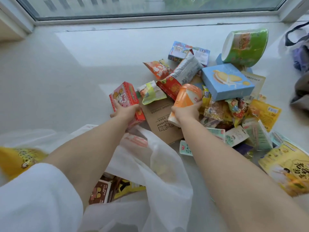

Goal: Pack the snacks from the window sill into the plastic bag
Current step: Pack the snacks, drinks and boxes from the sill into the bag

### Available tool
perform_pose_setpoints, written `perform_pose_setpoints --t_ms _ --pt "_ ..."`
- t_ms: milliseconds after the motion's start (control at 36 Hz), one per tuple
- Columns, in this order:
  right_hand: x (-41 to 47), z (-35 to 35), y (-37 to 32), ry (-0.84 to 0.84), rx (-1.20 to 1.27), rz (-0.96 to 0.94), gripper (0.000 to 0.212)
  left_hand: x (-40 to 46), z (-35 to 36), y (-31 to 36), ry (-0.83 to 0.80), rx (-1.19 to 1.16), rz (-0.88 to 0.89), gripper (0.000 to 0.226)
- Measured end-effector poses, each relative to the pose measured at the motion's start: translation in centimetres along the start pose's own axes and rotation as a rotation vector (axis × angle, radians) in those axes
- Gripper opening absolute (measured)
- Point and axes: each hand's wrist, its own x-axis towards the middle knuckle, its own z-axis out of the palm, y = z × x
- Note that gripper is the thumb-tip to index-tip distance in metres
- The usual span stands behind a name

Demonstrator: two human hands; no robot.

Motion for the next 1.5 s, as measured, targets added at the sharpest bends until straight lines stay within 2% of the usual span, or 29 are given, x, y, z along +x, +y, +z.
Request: perform_pose_setpoints --t_ms 83,139,250,306,361,417,528,667,750,889,1000,1139,1250,1389,1500 --pt "-1.0 -0.5 0.5 -0.014 0.090 0.052 0.086 -2.4 -0.9 0.7 -0.024 -0.031 0.156 0.114" --pt "-2.0 -0.9 0.7 -0.047 0.185 0.046 0.075 -3.6 -1.6 1.2 -0.039 -0.079 0.284 0.113" --pt "-5.4 -2.0 2.0 -0.183 0.397 -0.062 0.062 -6.3 -4.3 1.2 -0.080 -0.182 0.493 0.114" --pt "-7.6 -2.6 3.6 -0.285 0.479 -0.123 0.068 -7.8 -5.7 0.5 -0.078 -0.208 0.595 0.113" --pt "-10.1 -3.3 5.7 -0.407 0.469 -0.198 0.069 -8.7 -7.1 -0.8 -0.059 -0.248 0.680 0.111" --pt "-12.2 -3.8 8.2 -0.516 0.399 -0.294 0.059 -9.6 -8.7 -2.4 -0.033 -0.285 0.740 0.108" --pt "-15.7 -3.4 13.0 -0.591 0.178 -0.478 0.054 -10.9 -11.9 -6.1 0.005 -0.290 0.784 0.107" --pt "-16.7 -0.7 17.3 -0.427 -0.374 -0.700 0.059 -12.2 -14.8 -9.8 0.035 -0.204 0.840 0.106" --pt "-17.0 0.4 17.7 -0.307 -0.535 -0.762 0.069 -12.7 -16.0 -11.6 0.041 -0.153 0.878 0.107" --pt "-17.2 0.2 15.7 -0.194 -0.557 -0.599 0.068 -13.5 -17.2 -14.2 0.034 -0.021 0.957 0.103" --pt "-17.5 -1.5 11.9 -0.048 -0.336 -0.640 0.061 -13.8 -17.8 -16.4 -0.016 0.193 1.045 0.107" --pt "-18.2 -3.2 7.6 0.046 -0.093 -0.675 0.057 -13.3 -17.1 -19.4 0.013 0.711 1.150 0.099" --pt "-18.4 -3.5 6.5 0.034 -0.057 -0.650 0.054 -13.3 -15.5 -18.4 -0.006 0.995 0.990 0.094" --pt "-18.1 -3.4 7.0 0.061 -0.123 -0.606 0.059 -12.3 -13.0 -14.9 0.043 1.076 0.896 0.094" --pt "-17.5 -3.3 7.5 0.046 -0.130 -0.572 0.058 -11.4 -10.8 -12.8 0.074 1.134 0.921 0.085"
